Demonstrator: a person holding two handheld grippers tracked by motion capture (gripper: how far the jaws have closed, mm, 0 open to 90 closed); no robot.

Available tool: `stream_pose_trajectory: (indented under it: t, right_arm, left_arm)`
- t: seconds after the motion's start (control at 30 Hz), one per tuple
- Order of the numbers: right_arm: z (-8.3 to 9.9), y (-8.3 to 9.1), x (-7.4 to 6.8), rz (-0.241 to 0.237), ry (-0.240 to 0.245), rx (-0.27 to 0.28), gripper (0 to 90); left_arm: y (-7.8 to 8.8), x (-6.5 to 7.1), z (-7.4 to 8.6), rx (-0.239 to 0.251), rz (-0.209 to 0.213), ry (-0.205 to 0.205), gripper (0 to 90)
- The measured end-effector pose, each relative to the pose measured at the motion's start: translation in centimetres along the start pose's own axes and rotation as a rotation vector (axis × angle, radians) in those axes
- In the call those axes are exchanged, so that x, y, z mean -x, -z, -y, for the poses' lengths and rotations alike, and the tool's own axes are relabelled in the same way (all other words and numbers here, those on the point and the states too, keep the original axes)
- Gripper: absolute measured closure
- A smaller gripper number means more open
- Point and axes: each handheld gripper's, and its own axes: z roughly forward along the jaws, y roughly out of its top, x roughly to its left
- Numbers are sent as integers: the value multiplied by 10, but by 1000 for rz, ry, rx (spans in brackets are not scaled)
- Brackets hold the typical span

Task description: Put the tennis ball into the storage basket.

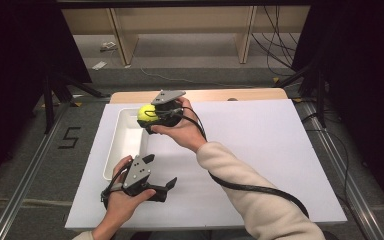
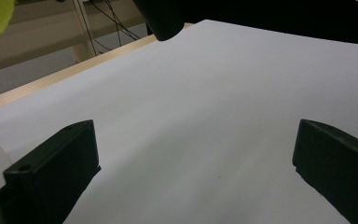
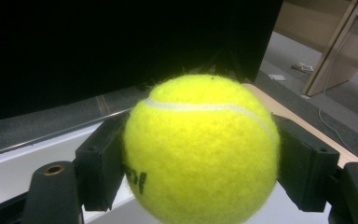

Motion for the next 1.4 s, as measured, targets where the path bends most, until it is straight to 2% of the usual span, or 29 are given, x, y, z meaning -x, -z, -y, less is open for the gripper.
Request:
stream_pose_trajectory:
  t: [1.4]
  right_arm:
    - [-7, -16, -5, -18, -2, -24, 265]
  left_arm:
    - [0, 1, 0, -3, 2, -2, 0]
